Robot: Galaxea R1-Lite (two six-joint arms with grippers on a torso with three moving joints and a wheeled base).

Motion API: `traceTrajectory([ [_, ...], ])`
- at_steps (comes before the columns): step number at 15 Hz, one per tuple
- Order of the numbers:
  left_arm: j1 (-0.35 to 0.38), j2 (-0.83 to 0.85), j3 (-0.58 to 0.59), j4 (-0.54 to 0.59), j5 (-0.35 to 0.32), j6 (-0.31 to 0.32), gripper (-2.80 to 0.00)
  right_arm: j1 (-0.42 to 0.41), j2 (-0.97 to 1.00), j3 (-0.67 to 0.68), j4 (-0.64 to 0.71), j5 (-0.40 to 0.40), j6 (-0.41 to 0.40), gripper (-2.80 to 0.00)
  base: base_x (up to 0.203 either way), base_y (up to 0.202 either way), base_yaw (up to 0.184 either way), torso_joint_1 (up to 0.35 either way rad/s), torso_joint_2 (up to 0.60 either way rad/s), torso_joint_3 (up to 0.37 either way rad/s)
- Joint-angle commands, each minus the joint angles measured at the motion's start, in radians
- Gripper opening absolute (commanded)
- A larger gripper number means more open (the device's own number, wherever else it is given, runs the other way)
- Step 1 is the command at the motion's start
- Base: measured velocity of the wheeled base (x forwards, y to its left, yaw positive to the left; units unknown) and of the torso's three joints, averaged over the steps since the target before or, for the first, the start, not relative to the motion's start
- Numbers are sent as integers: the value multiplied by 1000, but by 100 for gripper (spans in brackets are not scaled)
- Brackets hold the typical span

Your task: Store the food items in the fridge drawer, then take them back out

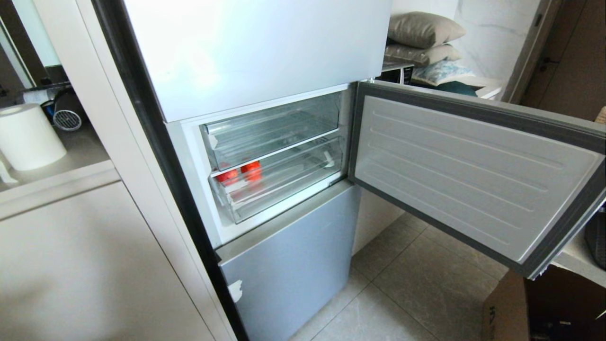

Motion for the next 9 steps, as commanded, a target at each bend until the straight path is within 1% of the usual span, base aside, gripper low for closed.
traceTrajectory([
  [1,0,2,0,1,0,0,-280,-18,42,-9,-71,-37,6,-280,0,0,0,0,0,0],
  [3,0,2,0,1,0,0,-280,2,134,-49,-125,-58,5,-280,0,0,0,0,0,0],
  [5,0,2,0,1,0,0,-280,48,231,-115,-141,-63,9,-280,0,0,0,0,0,0],
  [6,0,2,0,1,0,0,-280,66,262,-134,-144,-59,13,-280,0,0,0,0,0,0],
  [9,0,2,0,1,0,0,-280,117,302,-138,-146,-35,18,-280,0,0,0,0,0,0],
])
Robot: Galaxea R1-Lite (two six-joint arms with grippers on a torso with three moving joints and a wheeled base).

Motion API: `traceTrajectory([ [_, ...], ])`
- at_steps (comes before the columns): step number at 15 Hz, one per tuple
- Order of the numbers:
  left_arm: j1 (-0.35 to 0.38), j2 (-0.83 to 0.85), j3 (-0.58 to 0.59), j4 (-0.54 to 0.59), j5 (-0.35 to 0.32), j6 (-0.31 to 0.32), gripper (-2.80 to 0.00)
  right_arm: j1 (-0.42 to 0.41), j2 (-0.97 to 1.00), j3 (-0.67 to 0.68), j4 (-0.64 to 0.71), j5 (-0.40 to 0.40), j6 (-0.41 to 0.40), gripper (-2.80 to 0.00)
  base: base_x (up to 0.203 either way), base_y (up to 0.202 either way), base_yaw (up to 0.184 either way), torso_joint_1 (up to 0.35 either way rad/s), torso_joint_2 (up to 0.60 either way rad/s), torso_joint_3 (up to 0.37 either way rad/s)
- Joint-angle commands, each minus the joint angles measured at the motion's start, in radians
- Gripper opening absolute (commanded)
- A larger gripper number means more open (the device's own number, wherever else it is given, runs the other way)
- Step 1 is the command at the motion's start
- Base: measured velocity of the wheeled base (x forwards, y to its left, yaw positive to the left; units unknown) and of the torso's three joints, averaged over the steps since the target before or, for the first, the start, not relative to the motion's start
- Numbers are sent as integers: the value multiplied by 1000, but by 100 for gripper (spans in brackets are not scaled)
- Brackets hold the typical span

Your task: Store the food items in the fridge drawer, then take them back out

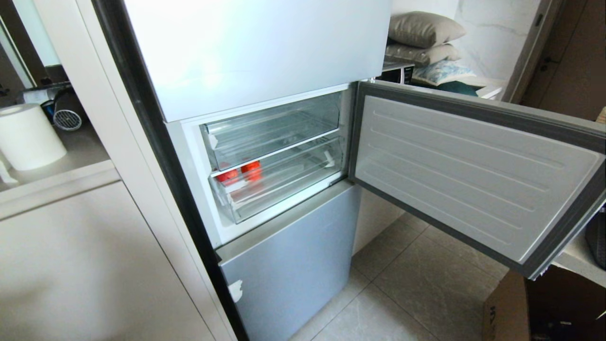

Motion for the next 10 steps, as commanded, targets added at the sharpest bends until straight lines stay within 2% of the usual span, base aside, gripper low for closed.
traceTrajectory([
  [1,0,2,0,1,0,0,-280,34,47,6,-5,59,17,-280,0,0,0,0,0,0],
  [3,0,2,0,1,0,0,-280,54,47,11,-8,105,84,-280,0,0,0,0,0,0],
  [6,0,2,0,1,0,0,-280,61,28,35,-8,145,93,-280,0,0,0,0,0,0],
  [10,0,2,0,1,0,0,-280,61,-70,163,-9,233,93,-280,0,0,0,0,0,0],
])
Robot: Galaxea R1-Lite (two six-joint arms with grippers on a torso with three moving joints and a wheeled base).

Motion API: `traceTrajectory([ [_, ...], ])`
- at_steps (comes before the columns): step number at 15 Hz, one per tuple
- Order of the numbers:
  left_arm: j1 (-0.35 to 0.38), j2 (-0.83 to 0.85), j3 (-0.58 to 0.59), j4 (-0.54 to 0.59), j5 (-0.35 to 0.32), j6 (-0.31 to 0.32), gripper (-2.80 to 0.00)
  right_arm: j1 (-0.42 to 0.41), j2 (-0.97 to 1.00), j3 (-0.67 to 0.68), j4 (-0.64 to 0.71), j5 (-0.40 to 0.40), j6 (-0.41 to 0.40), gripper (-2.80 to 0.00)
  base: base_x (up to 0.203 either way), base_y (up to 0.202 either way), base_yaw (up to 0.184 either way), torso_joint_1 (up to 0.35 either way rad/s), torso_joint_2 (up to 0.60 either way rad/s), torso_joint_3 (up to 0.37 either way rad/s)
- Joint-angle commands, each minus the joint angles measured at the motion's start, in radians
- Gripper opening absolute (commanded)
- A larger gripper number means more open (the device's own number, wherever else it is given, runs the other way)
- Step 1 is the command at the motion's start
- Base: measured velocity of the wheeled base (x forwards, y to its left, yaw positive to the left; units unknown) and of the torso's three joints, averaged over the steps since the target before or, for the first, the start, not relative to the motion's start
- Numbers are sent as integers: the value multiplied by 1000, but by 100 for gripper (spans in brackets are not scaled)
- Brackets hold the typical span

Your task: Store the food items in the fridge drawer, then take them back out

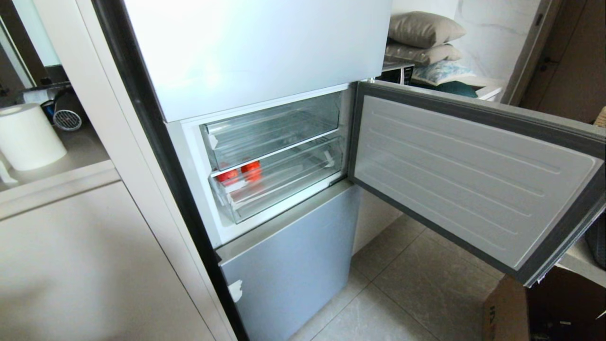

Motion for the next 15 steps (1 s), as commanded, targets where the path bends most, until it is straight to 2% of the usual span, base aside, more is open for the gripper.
traceTrajectory([
  [1,0,2,0,1,0,0,-280,-2,-91,78,-8,38,7,-280,0,0,0,0,0,0],
  [3,0,2,0,1,0,0,-280,-6,-171,142,-35,52,7,-280,0,0,0,0,0,0],
  [5,0,2,0,1,0,0,-280,-29,-260,166,-126,59,33,-280,0,0,0,0,0,0],
  [8,0,2,0,1,0,0,-280,-88,-288,93,-291,52,309,-280,0,0,0,0,0,0],
  [10,0,2,0,1,0,0,-280,-99,-222,58,-313,2,326,-280,0,0,0,0,0,0],
  [12,0,2,0,1,0,0,-280,-99,-128,10,-313,-76,294,-280,0,0,0,0,0,0],
  [13,0,2,0,1,0,0,-280,-90,-85,-17,-290,-171,236,-280,0,0,0,0,0,0],
  [15,0,2,0,1,0,0,-280,-16,-32,-43,-167,-400,9,-280,0,0,0,0,0,0],
])
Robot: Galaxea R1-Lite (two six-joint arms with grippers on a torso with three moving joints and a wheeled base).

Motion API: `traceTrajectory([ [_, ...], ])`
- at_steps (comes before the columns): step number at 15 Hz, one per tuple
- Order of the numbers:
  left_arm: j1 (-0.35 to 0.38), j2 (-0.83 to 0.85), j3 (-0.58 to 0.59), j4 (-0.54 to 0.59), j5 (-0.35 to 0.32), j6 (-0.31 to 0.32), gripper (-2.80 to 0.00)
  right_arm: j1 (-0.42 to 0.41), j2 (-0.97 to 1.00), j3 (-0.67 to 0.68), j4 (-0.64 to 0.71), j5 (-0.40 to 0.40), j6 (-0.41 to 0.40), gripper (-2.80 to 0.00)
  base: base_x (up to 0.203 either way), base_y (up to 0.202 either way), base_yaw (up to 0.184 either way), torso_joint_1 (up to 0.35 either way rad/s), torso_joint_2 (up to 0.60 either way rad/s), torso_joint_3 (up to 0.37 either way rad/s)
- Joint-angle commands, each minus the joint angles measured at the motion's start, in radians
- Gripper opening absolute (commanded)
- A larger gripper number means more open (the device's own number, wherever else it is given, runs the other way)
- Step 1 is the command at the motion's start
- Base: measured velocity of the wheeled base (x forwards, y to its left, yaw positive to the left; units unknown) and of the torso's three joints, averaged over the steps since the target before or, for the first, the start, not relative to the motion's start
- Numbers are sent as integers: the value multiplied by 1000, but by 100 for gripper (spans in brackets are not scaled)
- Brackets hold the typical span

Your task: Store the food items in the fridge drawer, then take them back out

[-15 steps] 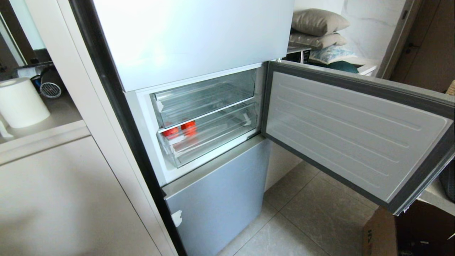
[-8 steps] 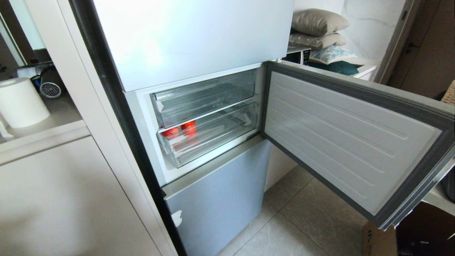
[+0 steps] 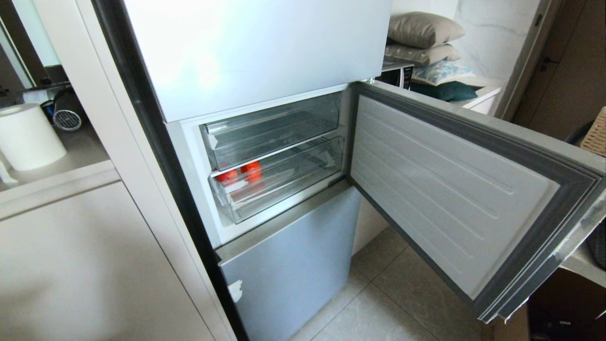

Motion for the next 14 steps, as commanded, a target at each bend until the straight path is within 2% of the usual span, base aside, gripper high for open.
traceTrajectory([
  [1,0,2,0,1,0,0,-280,108,91,-18,136,-276,-265,-280,0,0,0,0,0,0],
  [2,0,2,0,1,0,0,-280,189,100,-4,206,-397,-394,-280,0,0,0,0,0,0],
  [4,0,2,0,1,0,0,-280,349,84,91,257,-498,-548,-280,0,0,0,0,0,0],
  [5,0,2,0,1,0,0,-280,415,67,123,260,-523,-583,-280,0,0,0,0,0,0],
  [9,0,2,0,1,0,0,-280,632,1,176,263,-575,-613,-280,0,0,0,0,0,0],
  [14,0,2,0,1,0,0,-280,983,1,149,266,-828,-644,-280,0,0,0,0,0,0],
])
